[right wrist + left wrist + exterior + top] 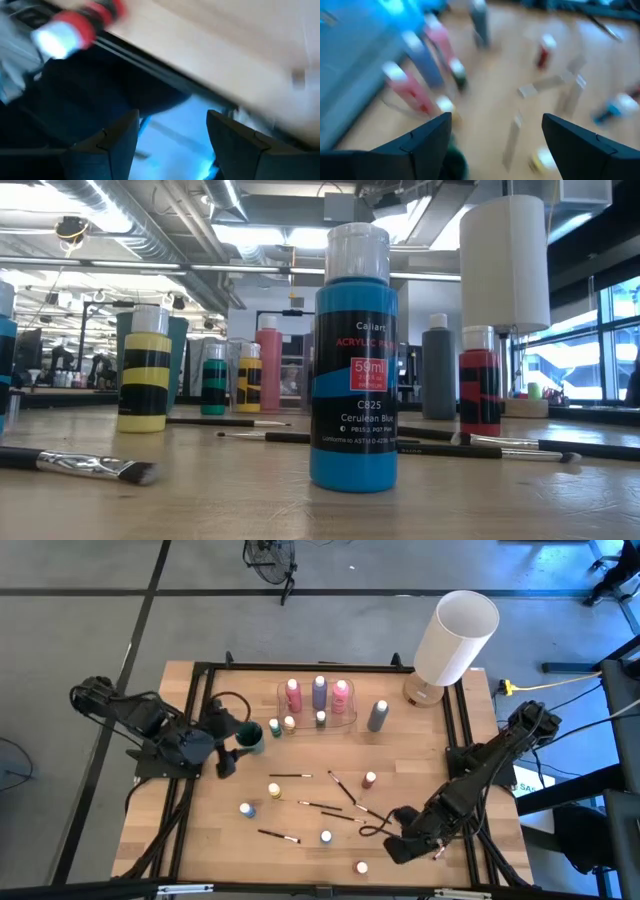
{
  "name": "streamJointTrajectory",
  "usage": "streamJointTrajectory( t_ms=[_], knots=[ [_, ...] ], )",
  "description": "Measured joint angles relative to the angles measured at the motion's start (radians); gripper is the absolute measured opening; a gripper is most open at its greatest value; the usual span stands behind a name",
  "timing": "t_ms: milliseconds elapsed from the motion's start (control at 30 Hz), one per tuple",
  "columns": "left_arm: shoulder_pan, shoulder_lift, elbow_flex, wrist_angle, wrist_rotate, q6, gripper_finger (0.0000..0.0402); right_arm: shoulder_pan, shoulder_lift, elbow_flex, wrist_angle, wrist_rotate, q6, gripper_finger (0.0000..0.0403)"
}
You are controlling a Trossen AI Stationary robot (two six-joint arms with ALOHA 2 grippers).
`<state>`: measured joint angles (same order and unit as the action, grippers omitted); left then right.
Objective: Pick & Place Paint Supplies
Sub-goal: Put the black paint brush into the green cup
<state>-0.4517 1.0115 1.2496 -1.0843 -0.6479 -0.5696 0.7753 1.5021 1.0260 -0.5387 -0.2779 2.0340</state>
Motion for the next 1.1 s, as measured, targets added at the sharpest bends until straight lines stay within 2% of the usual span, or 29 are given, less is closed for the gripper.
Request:
streamJointTrajectory(
  t_ms=[100, 200, 333, 433, 600, 700, 867, 1100],
  knots=[
    [-0.018, 0.0, -0.046, 0.116, -0.159, 0.095, 0.0306, 0.023, 0.0, 0.0, -0.006, -0.028, 0.213, 0.0236],
    [-0.038, 0.001, -0.1, 0.197, -0.271, 0.195, 0.0306, 0.059, 0.0, 0.0, -0.032, -0.028, 0.312, 0.0236],
    [-0.054, 0.001, -0.162, 0.236, -0.366, 0.225, 0.0306, 0.142, 0.001, 0.005, -0.046, 0.058, 0.45, 0.0236],
    [-0.058, 0.0, -0.194, 0.239, -0.407, 0.226, 0.0306, 0.199, 0.006, 0.078, -0.155, 0.075, 0.531, 0.0236],
    [-0.057, -0.003, -0.209, 0.236, -0.409, 0.228, 0.0306, 0.238, 0.089, 0.315, -0.521, 0.201, 0.522, 0.0236],
    [-0.057, -0.003, -0.209, 0.245, -0.401, 0.225, 0.0306, 0.237, 0.168, 0.425, -0.646, 0.214, 0.52, 0.0236],
    [-0.057, -0.003, -0.209, 0.248, -0.4, 0.217, 0.0306, 0.238, 0.259, 0.506, -0.649, 0.208, 0.512, 0.0236],
    [-0.057, -0.003, -0.209, 0.248, -0.375, 0.198, 0.0306, 0.246, 0.318, 0.474, -0.489, 0.278, 0.497, 0.0236]
  ],
)
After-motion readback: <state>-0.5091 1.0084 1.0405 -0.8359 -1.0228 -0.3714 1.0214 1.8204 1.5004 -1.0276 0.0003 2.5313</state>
